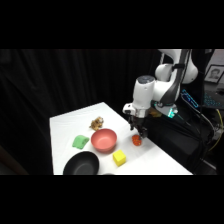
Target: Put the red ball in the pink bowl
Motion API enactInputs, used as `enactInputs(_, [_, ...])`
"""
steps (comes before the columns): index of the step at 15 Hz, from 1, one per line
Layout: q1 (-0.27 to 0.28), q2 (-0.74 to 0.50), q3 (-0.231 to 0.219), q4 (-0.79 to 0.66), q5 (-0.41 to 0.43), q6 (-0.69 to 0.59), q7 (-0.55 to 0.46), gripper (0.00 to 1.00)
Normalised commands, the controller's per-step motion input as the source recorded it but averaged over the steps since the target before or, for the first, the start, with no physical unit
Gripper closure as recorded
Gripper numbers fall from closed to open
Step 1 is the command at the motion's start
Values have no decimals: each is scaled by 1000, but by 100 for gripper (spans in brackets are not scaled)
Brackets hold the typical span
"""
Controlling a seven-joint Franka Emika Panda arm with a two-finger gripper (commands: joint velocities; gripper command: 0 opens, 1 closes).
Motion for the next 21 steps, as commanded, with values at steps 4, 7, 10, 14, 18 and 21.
enactInputs(4, [177,244,-159,74,-112,236,106,0])
enactInputs(7, [188,229,-155,110,-10,202,20,0])
enactInputs(10, [187,213,-135,122,49,161,-20,0])
enactInputs(14, [182,173,-141,114,62,144,-23,26])
enactInputs(18, [158,130,-130,98,69,123,-32,60])
enactInputs(21, [151,70,-119,64,62,94,-33,83])
